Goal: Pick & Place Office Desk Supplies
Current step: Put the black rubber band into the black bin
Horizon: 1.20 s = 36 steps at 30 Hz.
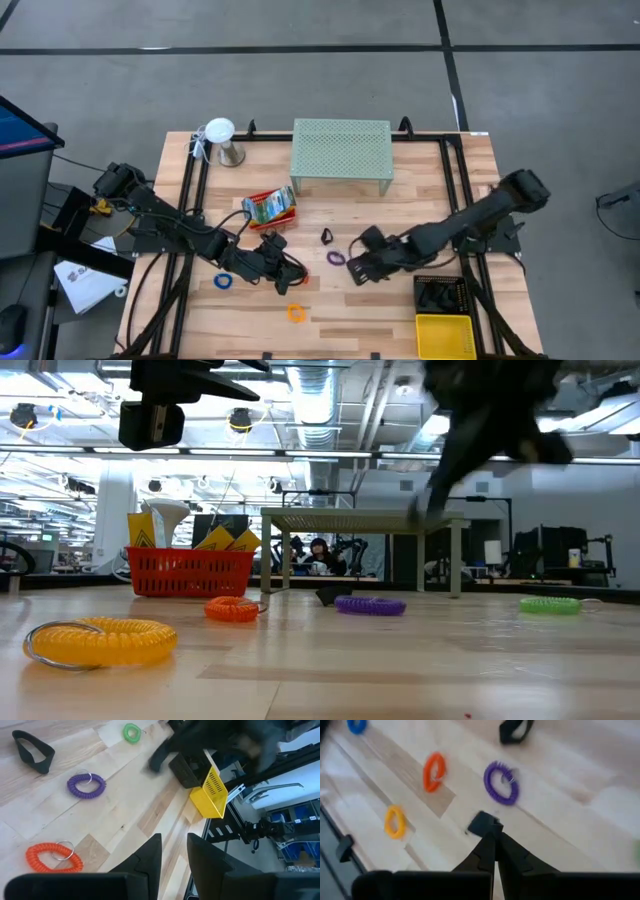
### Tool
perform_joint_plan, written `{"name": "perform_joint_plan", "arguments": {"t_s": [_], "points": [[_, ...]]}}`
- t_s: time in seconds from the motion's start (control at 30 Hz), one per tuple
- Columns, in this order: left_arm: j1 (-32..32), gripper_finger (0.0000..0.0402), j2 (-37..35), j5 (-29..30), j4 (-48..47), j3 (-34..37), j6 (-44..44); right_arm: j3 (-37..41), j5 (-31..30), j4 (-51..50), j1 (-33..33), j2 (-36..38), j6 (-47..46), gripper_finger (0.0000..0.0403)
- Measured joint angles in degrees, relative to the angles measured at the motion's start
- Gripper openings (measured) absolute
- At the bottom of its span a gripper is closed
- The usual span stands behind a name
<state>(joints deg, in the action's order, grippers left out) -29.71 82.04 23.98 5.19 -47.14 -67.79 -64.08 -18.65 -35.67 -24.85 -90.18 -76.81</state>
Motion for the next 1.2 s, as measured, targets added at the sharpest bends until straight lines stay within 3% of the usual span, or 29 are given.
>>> {"name": "perform_joint_plan", "arguments": {"t_s": [0.23,0.53,0.87,1.1,1.2], "points": [[0.2,0.0088,0.0,0.0,-0.3,0.0,0.9,-5.1,-7.4,-18.8,-1.4,8.9,-3.6,0.0001],[0.2,0.0088,0.0,0.0,-0.3,0.0,1.2,-5.2,-2.8,-26.3,-5.7,9.3,-9.0,0.0001],[0.0,0.0088,0.0,0.0,-0.3,0.0,1.5,-5.1,8.5,-27.3,-23.9,1.6,-28.5,0.0000],[0.0,0.0088,0.0,0.0,-0.3,0.0,1.9,-5.2,8.5,-35.1,-36.6,4.8,-50.3,0.0000],[0.2,0.0088,0.0,0.0,-0.3,0.0,1.9,-5.2,10.0,-38.3,-38.5,6.5,-51.6,0.0000]]}}
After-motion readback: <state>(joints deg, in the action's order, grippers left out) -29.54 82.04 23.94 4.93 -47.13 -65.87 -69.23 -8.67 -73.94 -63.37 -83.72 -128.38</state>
